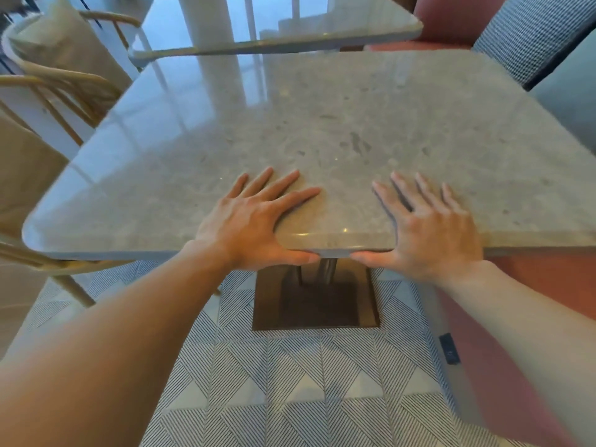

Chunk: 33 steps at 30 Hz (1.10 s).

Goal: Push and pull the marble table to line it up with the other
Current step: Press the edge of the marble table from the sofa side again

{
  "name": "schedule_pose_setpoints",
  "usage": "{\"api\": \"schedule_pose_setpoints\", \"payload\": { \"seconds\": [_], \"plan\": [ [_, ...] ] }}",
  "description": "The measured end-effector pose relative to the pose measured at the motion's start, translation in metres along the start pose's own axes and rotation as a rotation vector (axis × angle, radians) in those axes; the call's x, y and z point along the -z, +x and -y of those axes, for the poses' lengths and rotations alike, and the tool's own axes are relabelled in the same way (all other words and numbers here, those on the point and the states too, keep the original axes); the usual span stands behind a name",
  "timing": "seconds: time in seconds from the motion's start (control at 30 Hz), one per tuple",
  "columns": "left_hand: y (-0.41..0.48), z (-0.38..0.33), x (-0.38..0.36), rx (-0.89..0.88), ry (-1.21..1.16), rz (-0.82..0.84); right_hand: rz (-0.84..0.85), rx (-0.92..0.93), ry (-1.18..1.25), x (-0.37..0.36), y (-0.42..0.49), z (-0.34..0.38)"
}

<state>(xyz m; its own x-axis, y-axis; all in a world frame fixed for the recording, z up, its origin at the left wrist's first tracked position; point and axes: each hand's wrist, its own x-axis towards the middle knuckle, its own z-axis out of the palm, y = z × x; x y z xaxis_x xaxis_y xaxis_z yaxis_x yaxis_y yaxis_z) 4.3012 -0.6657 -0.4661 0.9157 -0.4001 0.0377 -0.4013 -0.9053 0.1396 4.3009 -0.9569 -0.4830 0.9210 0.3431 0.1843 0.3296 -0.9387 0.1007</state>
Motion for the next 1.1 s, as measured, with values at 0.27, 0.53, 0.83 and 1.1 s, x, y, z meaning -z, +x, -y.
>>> {"api": "schedule_pose_setpoints", "payload": {
  "seconds": [0.27,0.53,0.83,1.1],
  "plan": [
    [0.033,-0.011,-0.008,0.010,0.016,-0.029,-0.036,0.052,-0.011,-0.014,0.024,-0.040],
    [0.055,-0.024,-0.011,0.051,0.015,-0.032,-0.070,0.090,-0.005,-0.024,0.043,-0.070],
    [0.079,-0.043,-0.014,0.105,0.008,-0.035,-0.131,0.131,0.000,-0.031,0.060,-0.102],
    [0.101,-0.059,-0.018,0.147,0.024,-0.034,-0.153,0.144,0.048,-0.035,0.074,-0.128]
  ]
}}
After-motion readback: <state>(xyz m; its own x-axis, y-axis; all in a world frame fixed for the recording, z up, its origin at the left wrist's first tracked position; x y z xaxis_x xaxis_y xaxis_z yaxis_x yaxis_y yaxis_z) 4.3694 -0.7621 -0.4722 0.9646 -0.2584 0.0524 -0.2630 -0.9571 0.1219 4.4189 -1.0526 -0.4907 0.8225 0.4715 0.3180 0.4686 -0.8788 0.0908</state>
